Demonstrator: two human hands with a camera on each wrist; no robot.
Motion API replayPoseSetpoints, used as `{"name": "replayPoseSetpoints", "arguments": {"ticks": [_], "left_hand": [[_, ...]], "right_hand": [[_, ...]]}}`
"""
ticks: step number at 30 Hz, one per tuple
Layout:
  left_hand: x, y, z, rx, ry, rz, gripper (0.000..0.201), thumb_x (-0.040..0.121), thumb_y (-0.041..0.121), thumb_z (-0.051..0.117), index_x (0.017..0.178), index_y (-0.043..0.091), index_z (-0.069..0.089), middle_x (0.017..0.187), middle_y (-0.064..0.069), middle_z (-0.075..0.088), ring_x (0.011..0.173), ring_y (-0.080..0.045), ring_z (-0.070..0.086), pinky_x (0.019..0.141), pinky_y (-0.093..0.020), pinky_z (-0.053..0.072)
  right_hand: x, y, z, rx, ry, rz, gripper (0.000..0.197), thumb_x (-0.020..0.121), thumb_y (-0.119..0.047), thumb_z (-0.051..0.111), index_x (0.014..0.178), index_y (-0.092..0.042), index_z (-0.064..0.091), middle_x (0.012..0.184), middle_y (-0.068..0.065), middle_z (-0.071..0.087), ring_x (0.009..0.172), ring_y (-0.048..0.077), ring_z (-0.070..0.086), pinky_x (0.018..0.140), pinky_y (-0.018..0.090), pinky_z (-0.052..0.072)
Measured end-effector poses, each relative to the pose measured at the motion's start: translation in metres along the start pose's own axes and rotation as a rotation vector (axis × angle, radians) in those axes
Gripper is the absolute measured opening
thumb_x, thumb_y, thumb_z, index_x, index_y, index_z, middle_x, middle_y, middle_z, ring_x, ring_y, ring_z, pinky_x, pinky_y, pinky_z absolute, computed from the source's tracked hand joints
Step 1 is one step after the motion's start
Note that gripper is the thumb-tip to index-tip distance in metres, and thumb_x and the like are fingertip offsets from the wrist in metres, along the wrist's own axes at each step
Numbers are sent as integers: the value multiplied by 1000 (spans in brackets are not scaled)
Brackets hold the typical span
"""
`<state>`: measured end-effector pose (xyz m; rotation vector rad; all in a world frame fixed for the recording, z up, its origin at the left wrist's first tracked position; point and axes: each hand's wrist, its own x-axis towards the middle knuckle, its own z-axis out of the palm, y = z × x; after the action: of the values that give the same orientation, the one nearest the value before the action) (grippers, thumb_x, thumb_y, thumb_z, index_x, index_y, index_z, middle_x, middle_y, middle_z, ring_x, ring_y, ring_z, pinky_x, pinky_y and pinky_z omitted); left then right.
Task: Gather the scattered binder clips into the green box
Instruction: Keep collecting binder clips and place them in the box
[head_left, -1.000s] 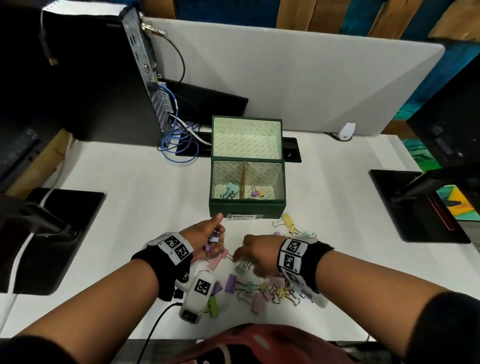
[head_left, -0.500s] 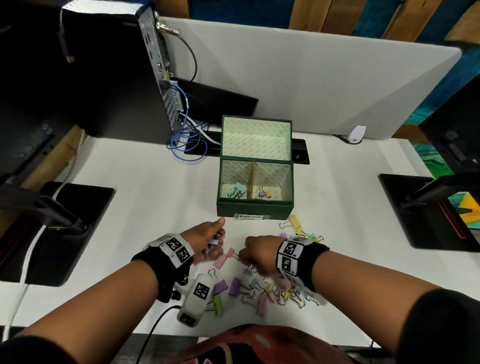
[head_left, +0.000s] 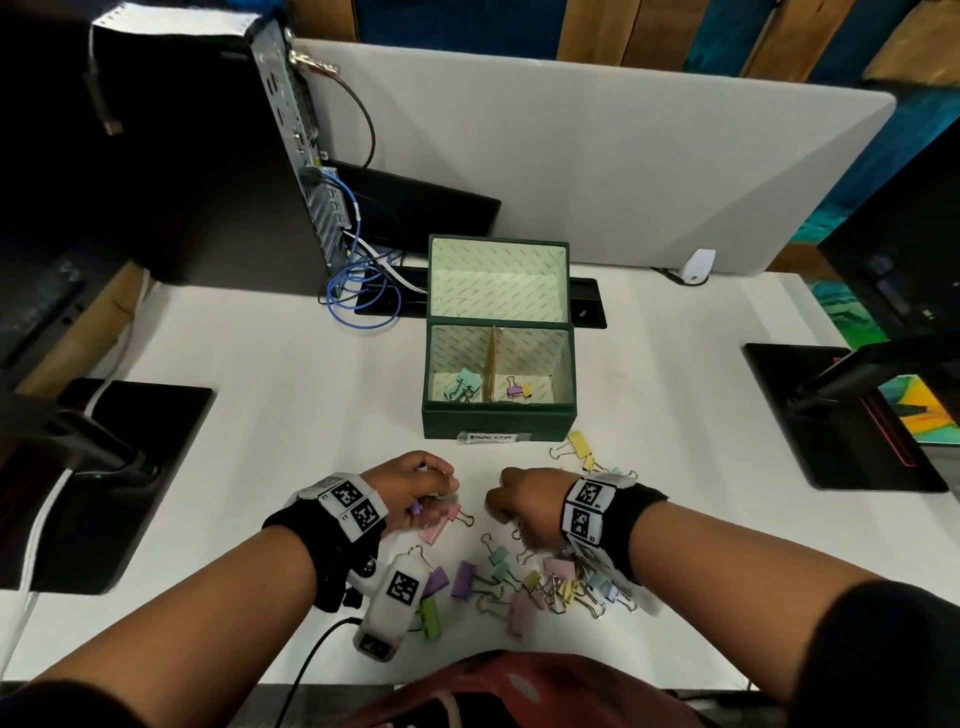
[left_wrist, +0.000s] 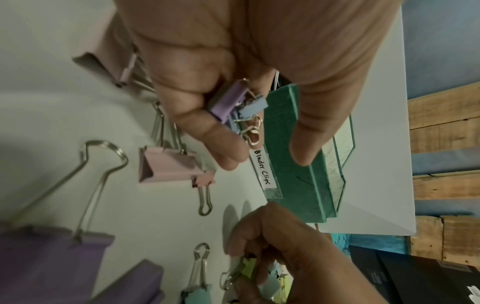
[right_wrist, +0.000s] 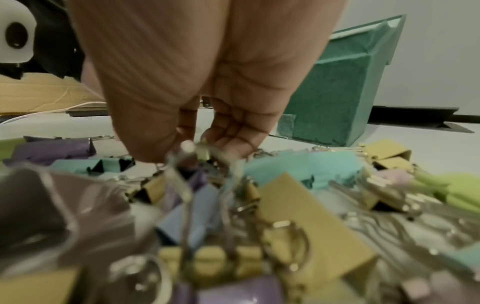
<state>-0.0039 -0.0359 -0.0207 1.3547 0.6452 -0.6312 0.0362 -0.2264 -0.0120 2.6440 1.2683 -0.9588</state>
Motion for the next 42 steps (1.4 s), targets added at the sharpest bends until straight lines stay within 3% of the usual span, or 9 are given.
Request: {"name": "replayPoseSetpoints", "arguments": {"ticks": [4,8,14,18,21,24,28,36,42], "left_hand": [[0,1,-1,-29,-21,-2,17,83,-1,62,94,9,54,76,-15,60,57,-17,60,50,-20,51],[-3,0,3,-8,-85,6,25,80,-5,63,98,10,53,79,-15,63,57,-17,66,52,-20,53],[-3,4,16,-37,-196,40,43,71,-11,66,105,11,51,78,-14,60,73,-26,60,73,-35,53],[-2,9,25,-105,-197,75,46,74,-19,57,107,12,55,80,-11,61,61,-19,59,53,-27,55],[-3,14,23,-122,-186,76,35,78,-20,51,94,11,54,76,-11,59,54,-20,57,42,-22,52],[-3,16,22,-134,-166,78,33,79,-21,49,90,10,54,76,-11,57,53,-18,56,40,-19,49],[-2,14,22,-90,-145,75,31,81,-18,51,97,8,52,77,-13,55,65,-24,56,42,-19,51],[-5,7,20,-9,-118,71,30,82,-16,52,100,7,51,77,-13,54,68,-25,56,42,-17,47],[-5,2,10,-43,-83,48,28,82,-15,52,91,12,52,75,-9,56,68,-22,58,45,-17,50]], "right_hand": [[-3,4,-7,142,-30,98,14,75,-9,65,82,-18,56,93,1,46,71,18,49,50,21,32],[-1,8,-24,355,81,178,18,79,-11,64,97,-16,65,89,-2,59,81,13,52,60,21,38],[4,-10,-51,795,254,91,26,76,-3,69,90,-21,55,70,-10,53,60,5,50,58,17,43],[0,-14,-53,952,263,-9,32,76,7,64,85,-22,54,78,-9,54,65,1,51,61,9,44],[-12,-2,-50,781,289,40,26,77,2,62,88,-20,55,76,-12,52,66,2,50,61,8,42],[-24,9,-36,370,83,83,22,76,-10,64,93,-23,61,85,-6,57,82,14,56,74,27,49],[-26,6,-8,108,-107,30,36,79,-18,65,115,-21,58,111,5,56,100,24,57,83,33,47],[-17,-6,5,-120,-130,-14,26,69,-12,68,89,-19,54,95,6,59,81,30,59,70,41,57],[-13,-15,-5,-54,-29,-163,42,82,-17,58,123,-28,54,115,8,56,100,29,57,75,33,47]]}}
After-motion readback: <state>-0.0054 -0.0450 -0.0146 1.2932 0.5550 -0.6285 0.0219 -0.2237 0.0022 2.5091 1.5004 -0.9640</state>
